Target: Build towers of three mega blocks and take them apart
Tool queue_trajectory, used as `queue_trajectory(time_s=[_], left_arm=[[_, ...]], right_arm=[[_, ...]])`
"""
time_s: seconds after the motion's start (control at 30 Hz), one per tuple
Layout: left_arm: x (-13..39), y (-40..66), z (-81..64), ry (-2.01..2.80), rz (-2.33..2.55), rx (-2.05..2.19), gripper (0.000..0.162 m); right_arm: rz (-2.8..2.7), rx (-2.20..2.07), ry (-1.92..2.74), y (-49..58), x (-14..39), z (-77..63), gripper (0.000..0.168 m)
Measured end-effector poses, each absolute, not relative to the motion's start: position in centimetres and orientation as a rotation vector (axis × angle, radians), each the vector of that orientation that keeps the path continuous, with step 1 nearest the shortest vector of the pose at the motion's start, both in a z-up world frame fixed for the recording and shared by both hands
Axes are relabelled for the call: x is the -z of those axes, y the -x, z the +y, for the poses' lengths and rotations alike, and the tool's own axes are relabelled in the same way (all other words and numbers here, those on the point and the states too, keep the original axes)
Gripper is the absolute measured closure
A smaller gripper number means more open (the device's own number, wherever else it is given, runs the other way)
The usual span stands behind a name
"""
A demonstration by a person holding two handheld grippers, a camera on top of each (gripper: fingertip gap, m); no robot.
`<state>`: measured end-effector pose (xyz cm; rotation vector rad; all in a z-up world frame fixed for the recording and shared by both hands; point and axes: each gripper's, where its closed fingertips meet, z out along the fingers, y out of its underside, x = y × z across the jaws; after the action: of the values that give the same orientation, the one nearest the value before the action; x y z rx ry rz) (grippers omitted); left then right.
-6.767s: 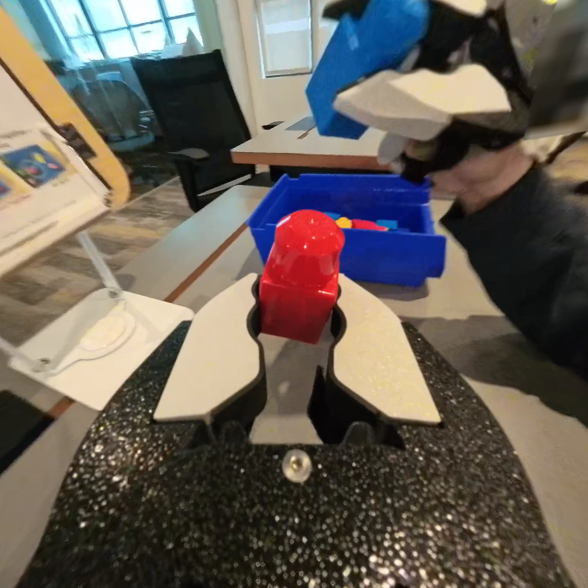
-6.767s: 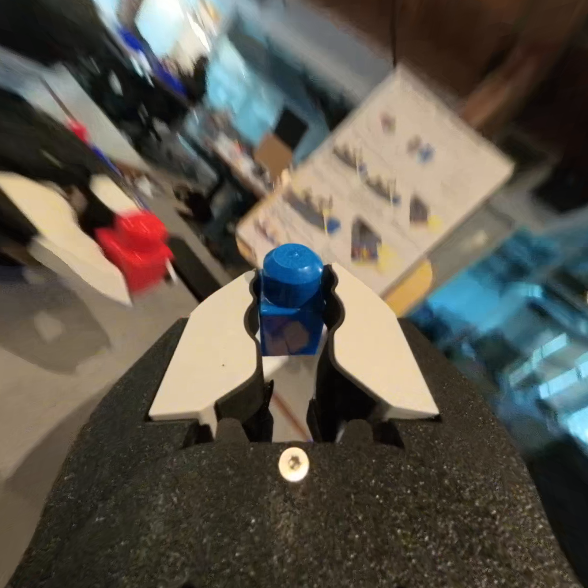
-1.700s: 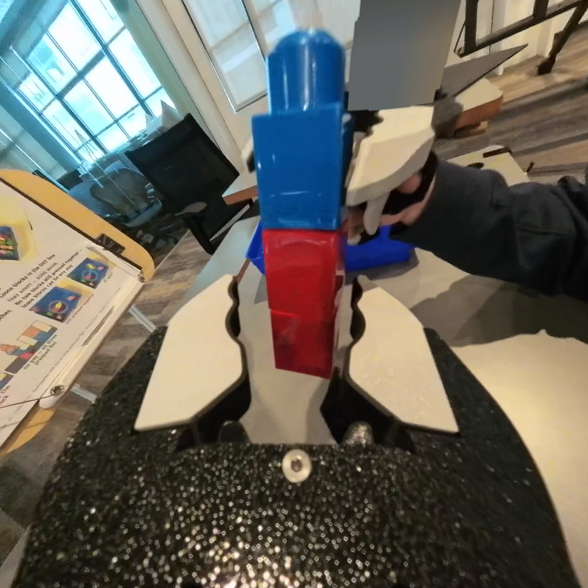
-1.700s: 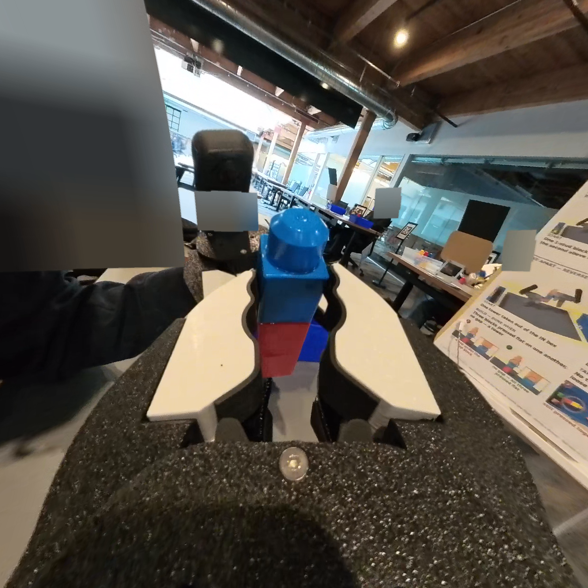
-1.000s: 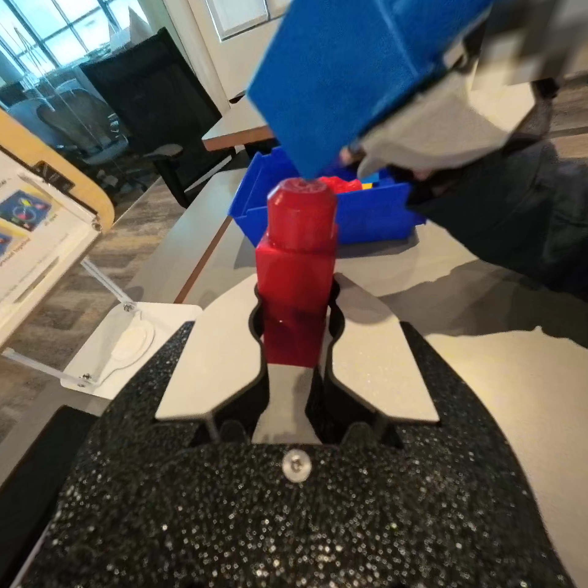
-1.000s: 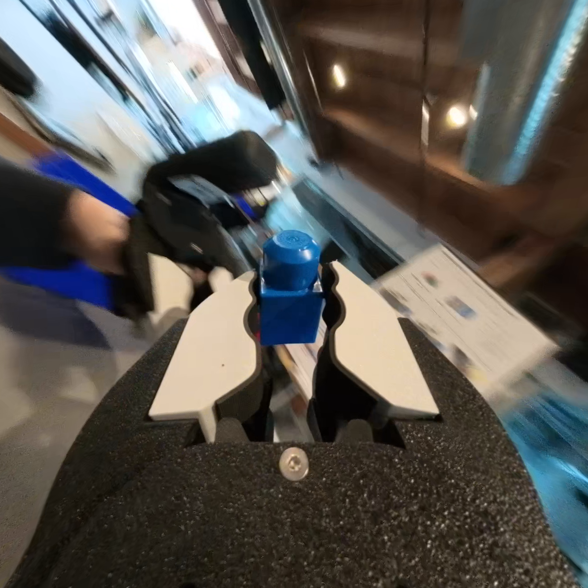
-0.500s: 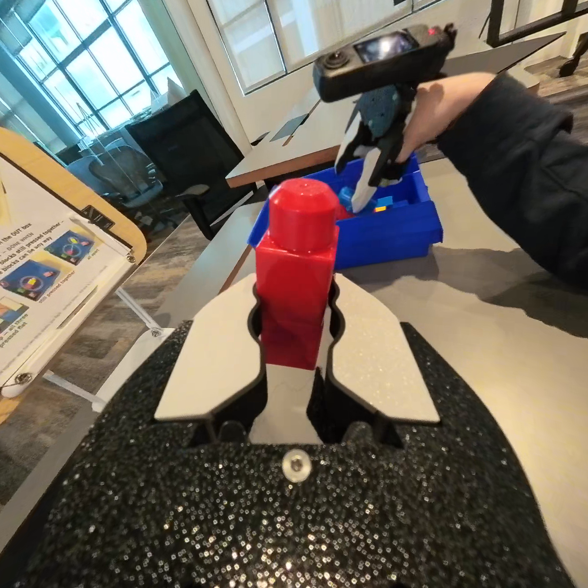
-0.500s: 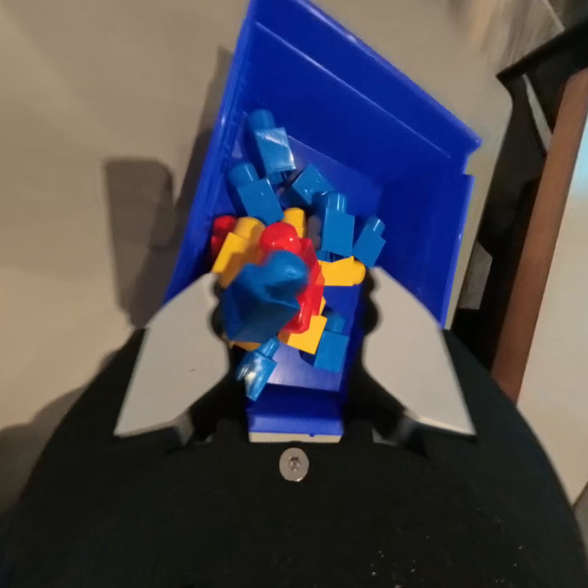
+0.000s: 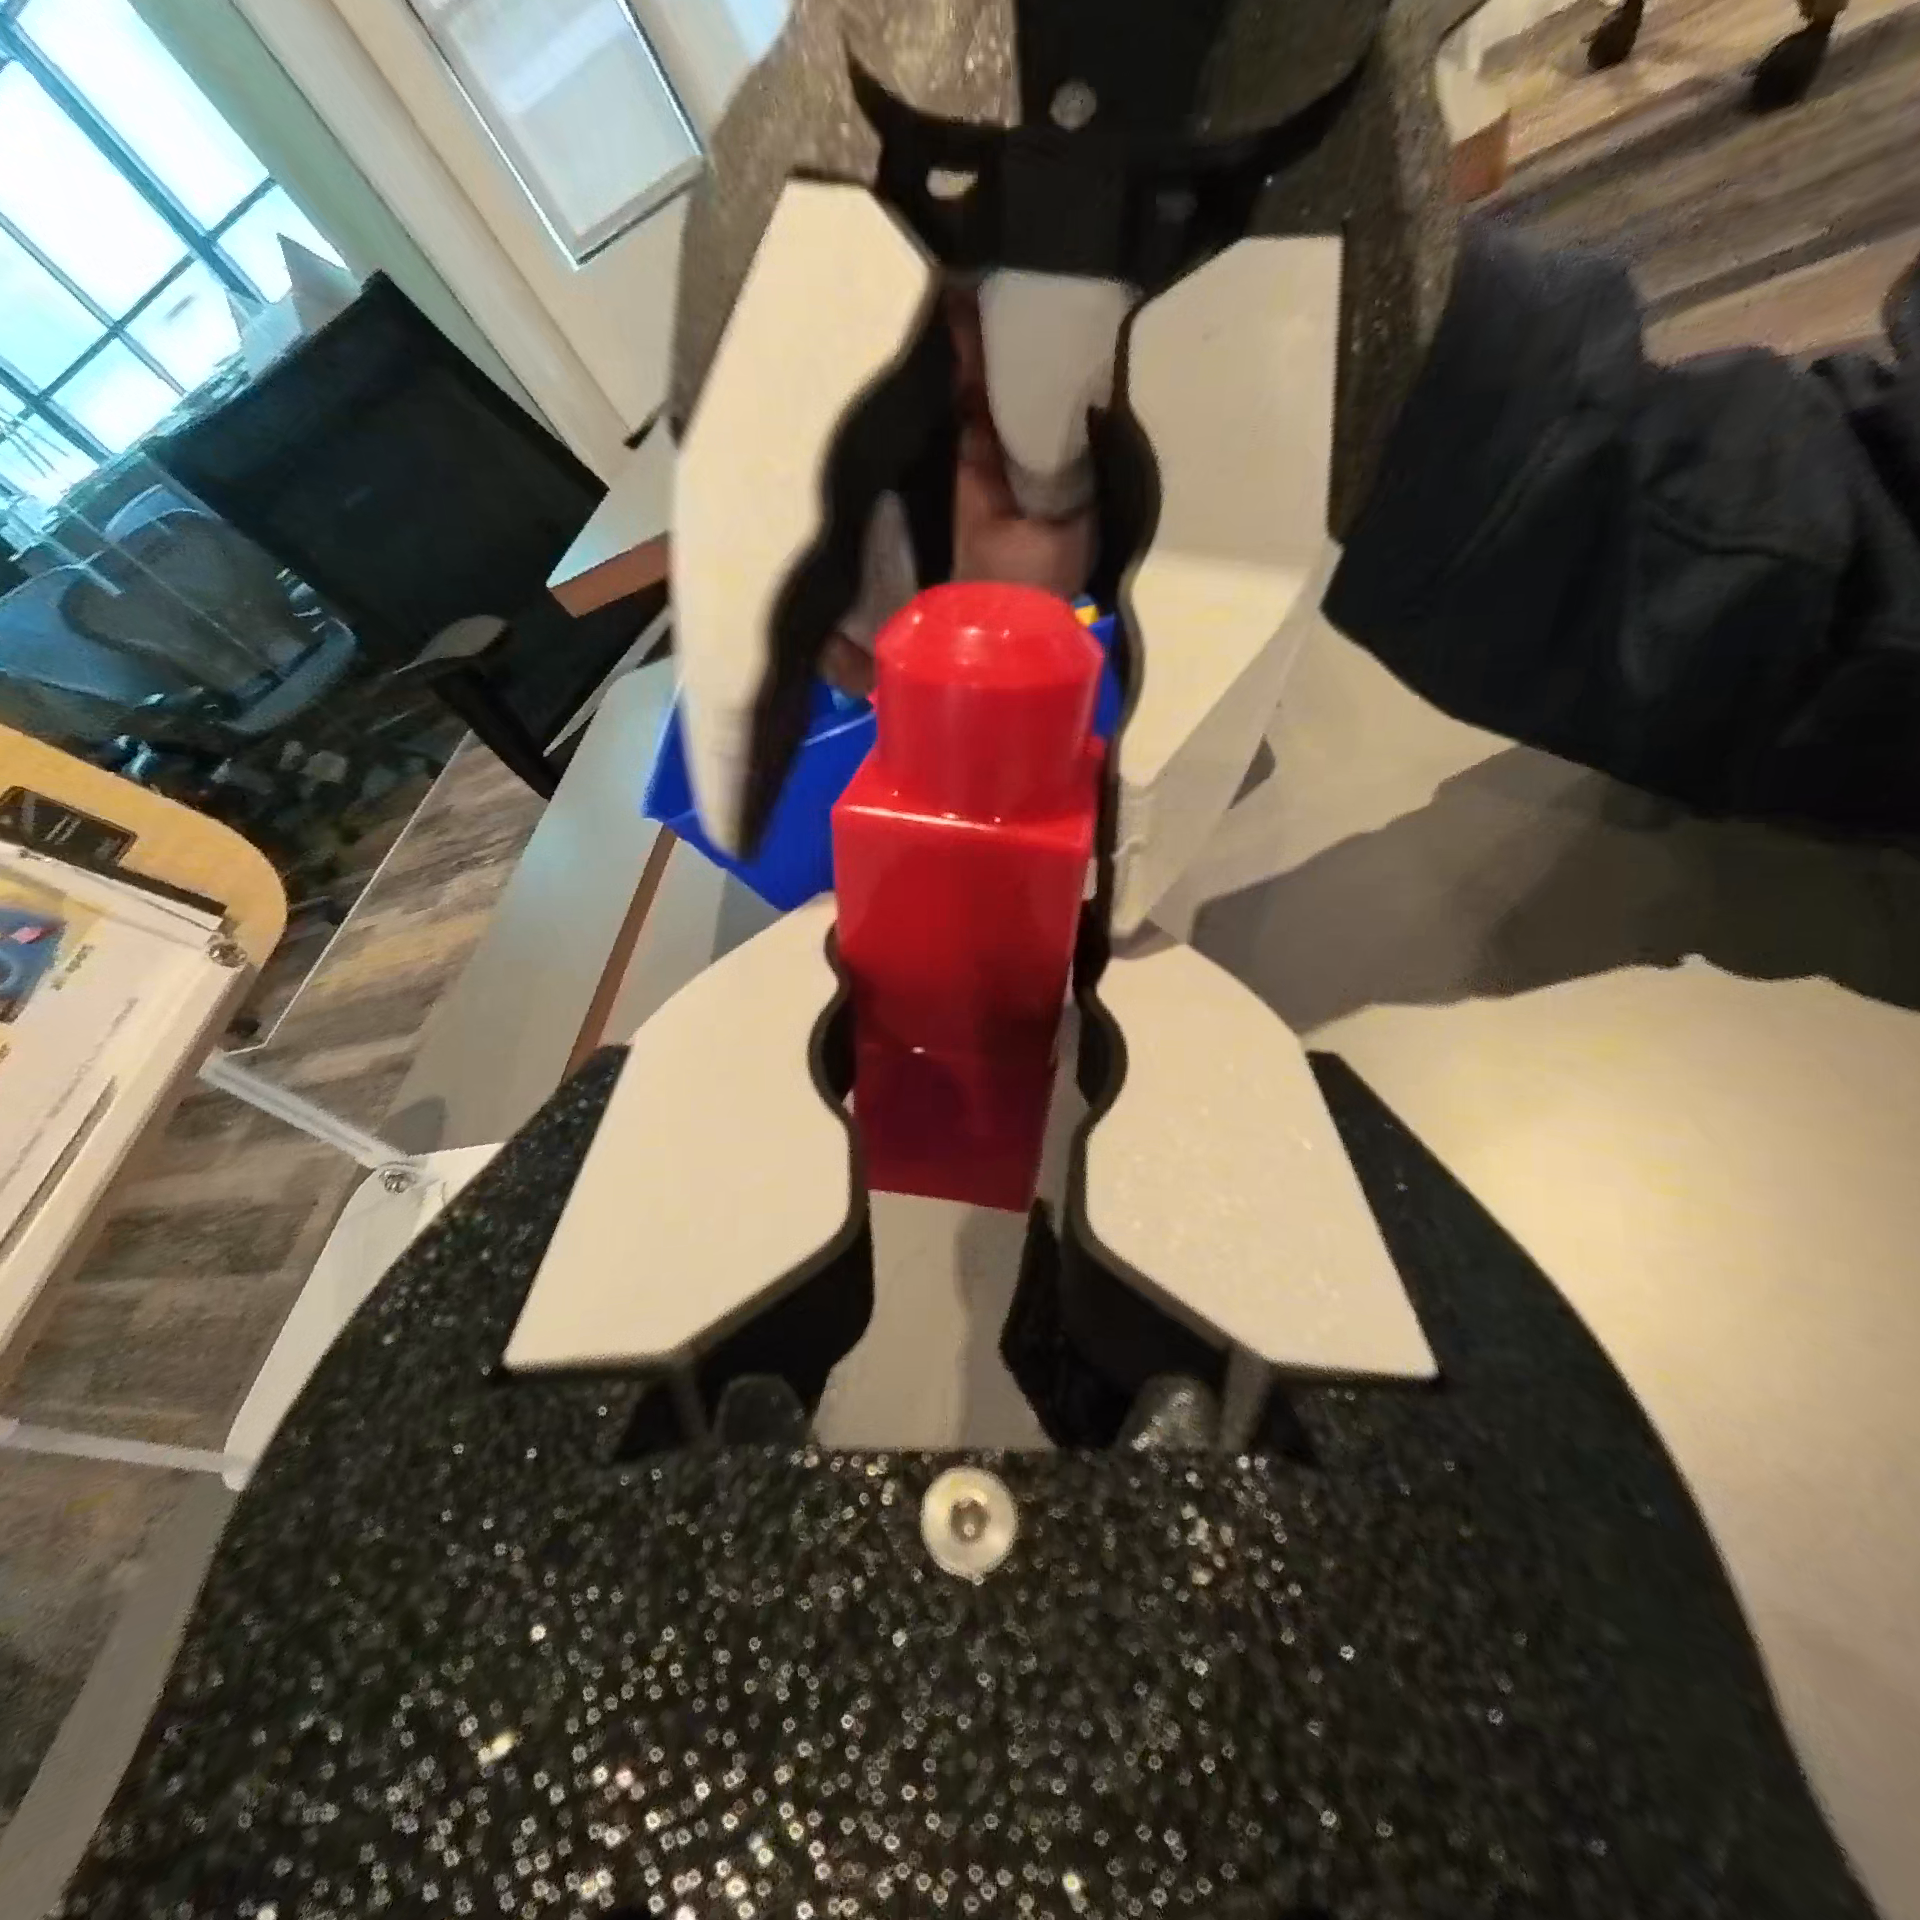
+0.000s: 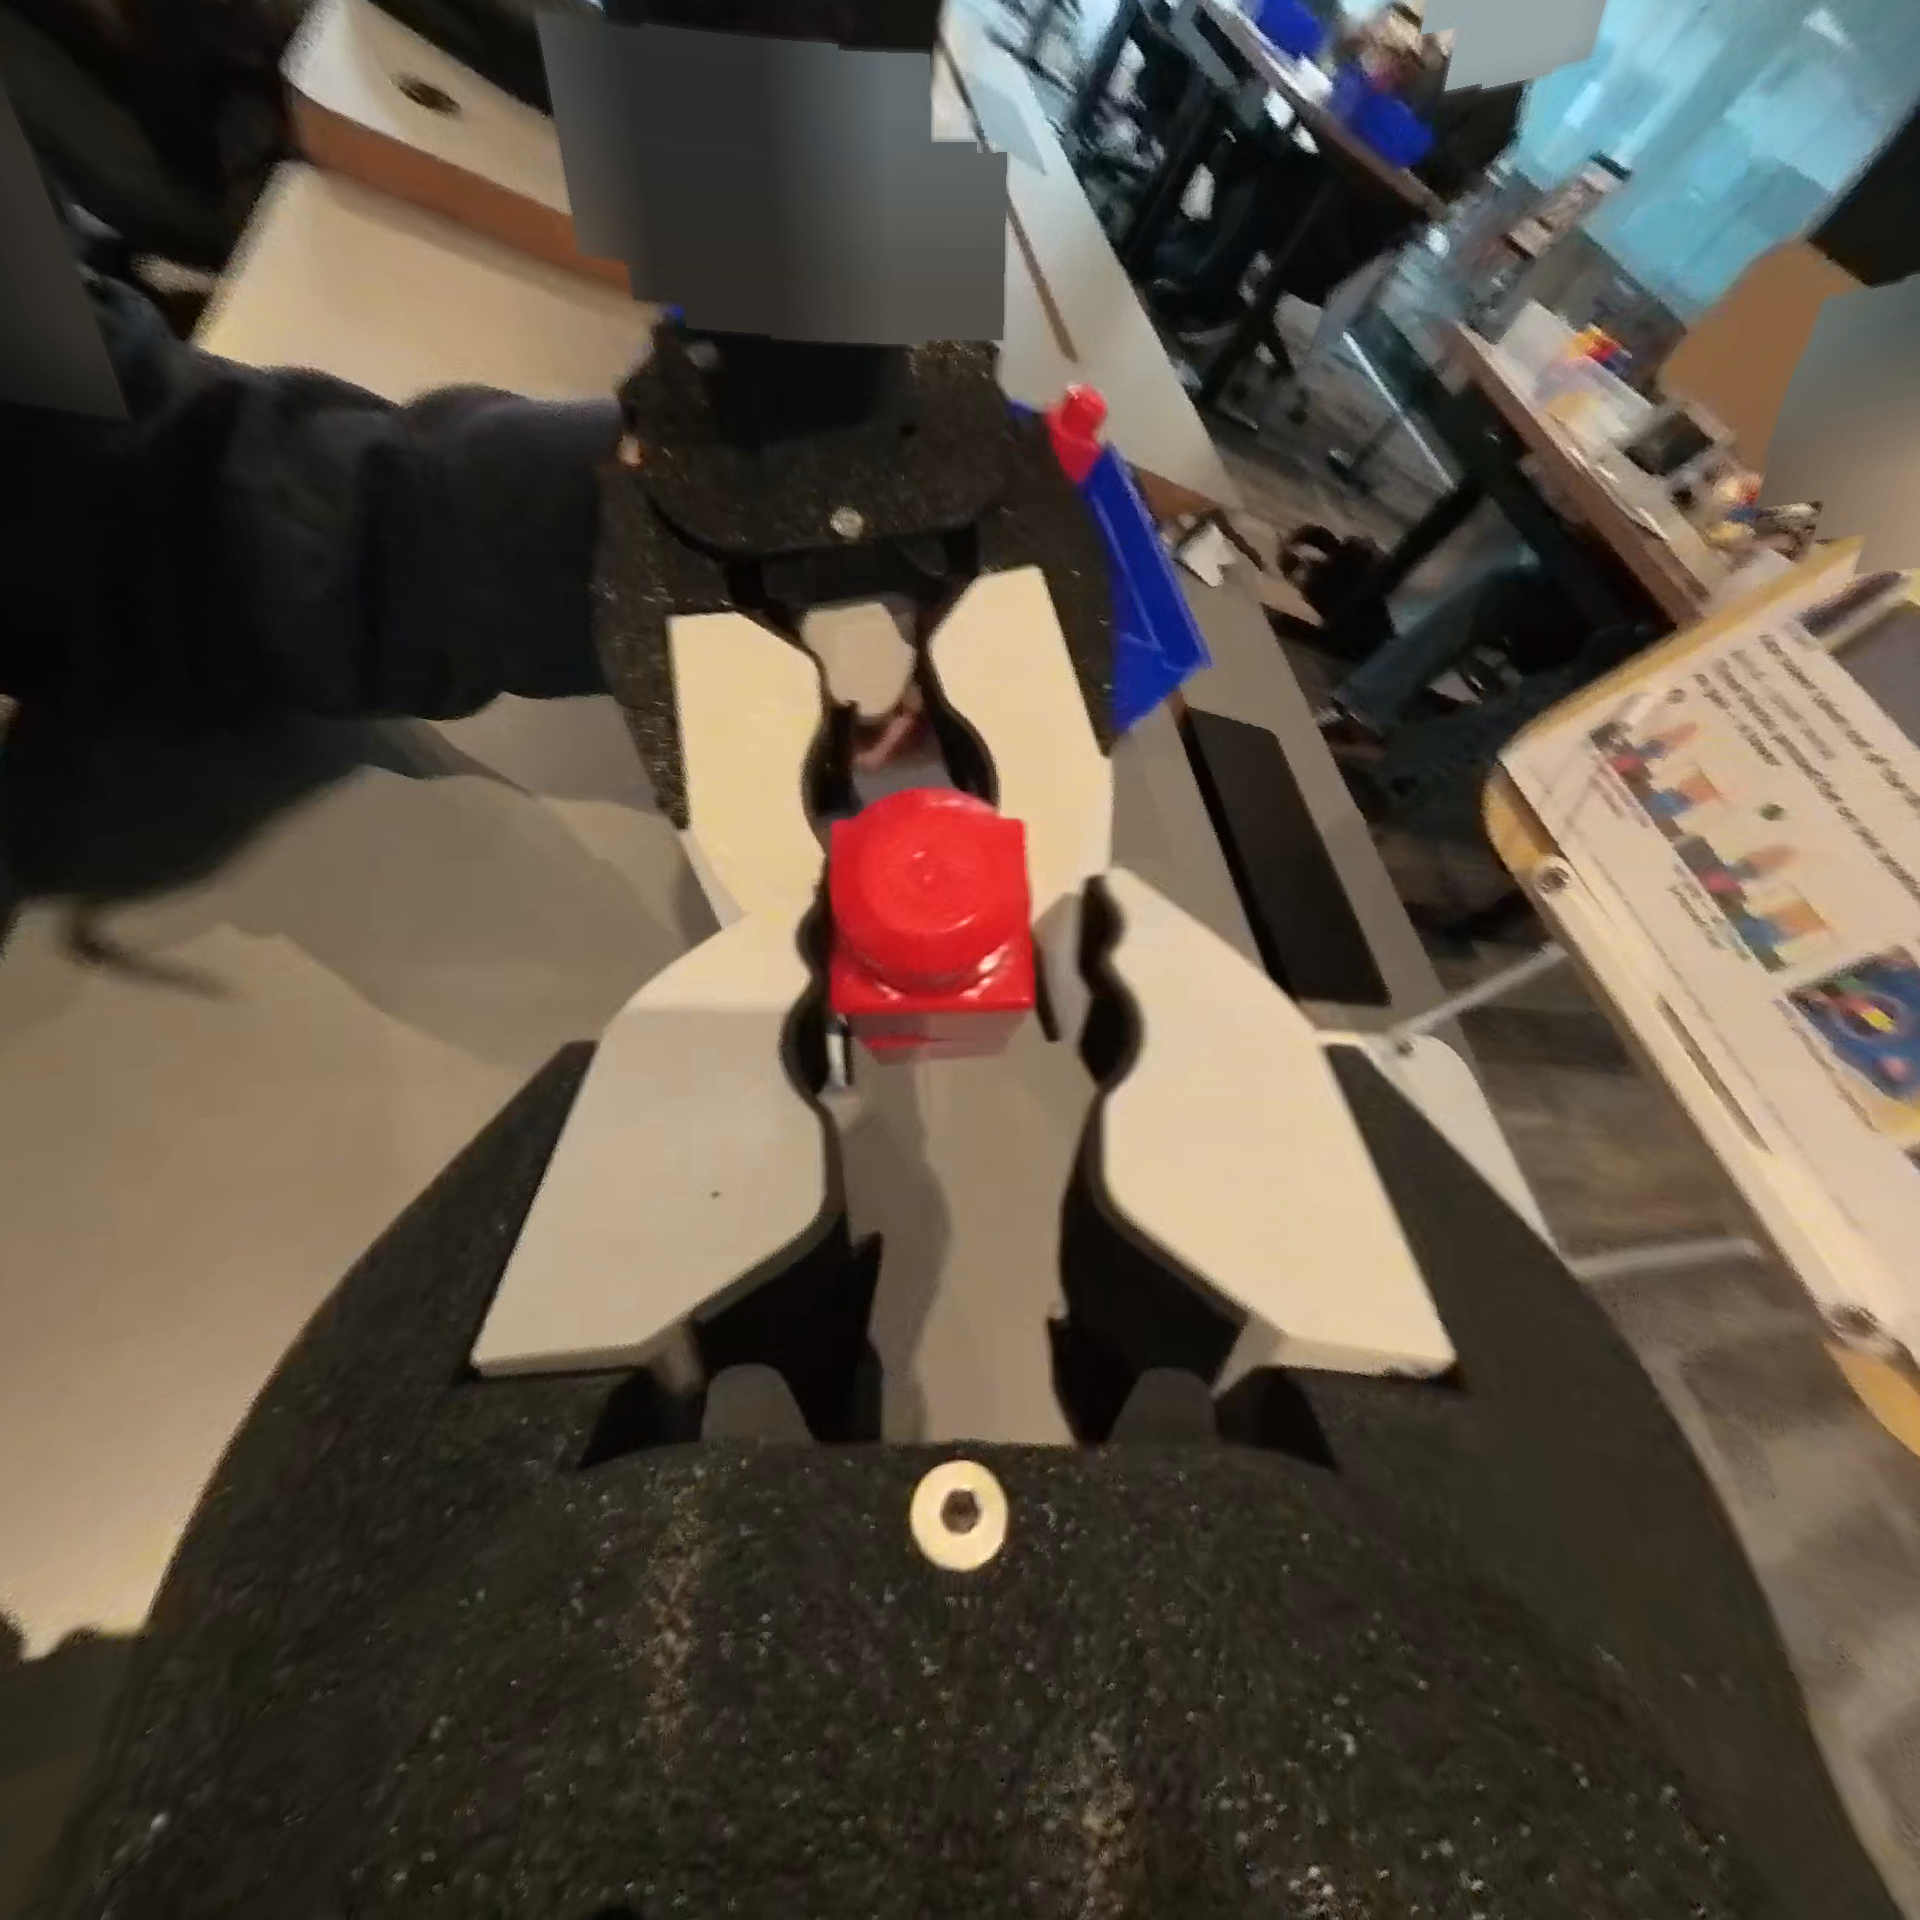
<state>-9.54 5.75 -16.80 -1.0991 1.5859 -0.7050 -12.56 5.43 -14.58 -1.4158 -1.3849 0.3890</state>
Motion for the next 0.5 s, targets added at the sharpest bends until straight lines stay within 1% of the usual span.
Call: queue_trajectory(time_s=[0.03,0.1,0.13,0.17,0.2,0.23,0.27,0.3,0.37,0.4,0.43,0.5], left_arm=[[16.6,9.6,5.7,1.095,1.571,0.718,0.123],[15.9,9.7,6.3,1.114,1.502,0.731,0.121],[15.9,9.7,6.9,1.146,1.483,0.702,0.104],[16.6,9.8,7.4,1.190,1.498,0.662,0.081],[17.2,9.9,7.8,1.225,1.515,0.634,0.062],[17.5,9.8,7.8,1.231,1.522,0.642,0.059],[17.3,9.5,7.6,1.214,1.515,0.673,0.062],[17.0,9.3,7.3,1.191,1.502,0.704,0.072],[16.5,9.1,7.4,1.159,1.470,0.708,0.095],[16.4,9.1,7.4,1.140,1.462,0.697,0.110],[16.3,9.1,7.3,1.122,1.463,0.691,0.117],[16.1,9.0,7.3,1.129,1.455,0.691,0.119]], right_arm=[[-1.393,-0.425,1.384,12.8,14.4,5.2,0.132],[-1.356,-0.448,1.353,12.6,13.8,5.4,0.132],[-1.326,-0.468,1.339,12.4,13.3,5.5,0.132],[-1.301,-0.509,1.317,12.3,12.7,5.3,0.132],[-1.282,-0.550,1.299,12.1,12.2,5.1,0.132],[-1.262,-0.575,1.286,11.9,11.8,5.1,0.132],[-1.253,-0.589,1.274,11.7,11.5,5.0,0.132],[-1.247,-0.599,1.265,11.7,11.4,4.9,0.132],[-1.244,-0.625,1.250,11.6,11.2,4.8,0.132],[-1.239,-0.627,1.243,11.6,11.1,4.8,0.132],[-1.235,-0.625,1.239,11.5,11.0,4.8,0.132],[-1.187,-0.636,1.242,11.5,10.5,5.1,0.131]])
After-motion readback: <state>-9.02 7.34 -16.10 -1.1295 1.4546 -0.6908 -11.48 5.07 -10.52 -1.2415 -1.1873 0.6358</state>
